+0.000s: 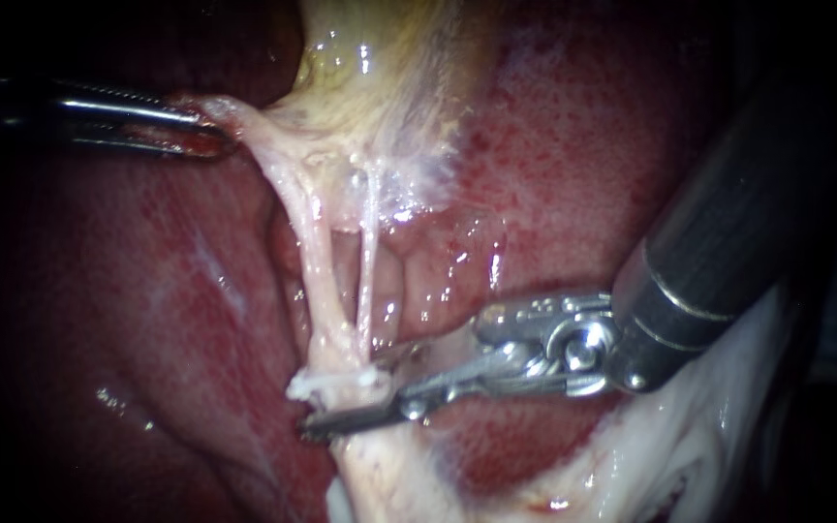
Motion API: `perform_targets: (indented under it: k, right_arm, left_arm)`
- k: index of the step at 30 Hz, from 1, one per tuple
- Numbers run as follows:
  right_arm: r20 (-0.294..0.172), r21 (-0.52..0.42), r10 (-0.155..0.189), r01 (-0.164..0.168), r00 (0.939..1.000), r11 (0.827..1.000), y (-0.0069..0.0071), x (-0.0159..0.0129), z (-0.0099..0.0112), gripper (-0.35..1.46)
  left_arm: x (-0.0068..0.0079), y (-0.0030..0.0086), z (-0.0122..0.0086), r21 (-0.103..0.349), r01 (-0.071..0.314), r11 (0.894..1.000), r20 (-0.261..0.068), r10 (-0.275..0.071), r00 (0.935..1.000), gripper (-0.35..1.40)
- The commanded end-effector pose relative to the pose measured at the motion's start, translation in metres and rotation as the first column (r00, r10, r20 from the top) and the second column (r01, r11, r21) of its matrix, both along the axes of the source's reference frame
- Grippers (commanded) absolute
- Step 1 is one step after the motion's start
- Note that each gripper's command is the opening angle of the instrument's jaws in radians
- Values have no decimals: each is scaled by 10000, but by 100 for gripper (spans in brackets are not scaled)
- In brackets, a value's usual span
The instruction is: Clipping second clip left tube
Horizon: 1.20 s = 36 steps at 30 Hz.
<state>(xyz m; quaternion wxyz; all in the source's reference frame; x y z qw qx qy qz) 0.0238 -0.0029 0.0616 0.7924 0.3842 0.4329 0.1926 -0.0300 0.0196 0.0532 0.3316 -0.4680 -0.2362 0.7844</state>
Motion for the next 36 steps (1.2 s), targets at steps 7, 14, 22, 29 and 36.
perform_targets:
  k: [7,14,22,29,36]
  right_arm:
    - [-375,-74,746,-749,9965,9972,5,1,2,49]
    - [-320,-88,931,-934,9951,9956,8,-16,5,50]
    - [-398,-211,968,-977,9945,9950,25,-48,-3,50]
    - [-417,-150,965,-972,9945,9952,31,-66,-13,50]
    - [-827,118,1197,-1191,9894,9928,37,-73,-35,50]
  left_arm:
    - [1,0,0,-1,-6,10000,2,6,10000,-35]
    - [3,-1,0,-1,-16,10000,7,16,10000,-35]
    - [4,-1,0,0,-20,10000,10,20,10000,-35]
    - [4,-1,0,1,-23,10000,12,23,10000,-35]
    - [5,1,1,3,-26,10000,15,26,10000,-35]
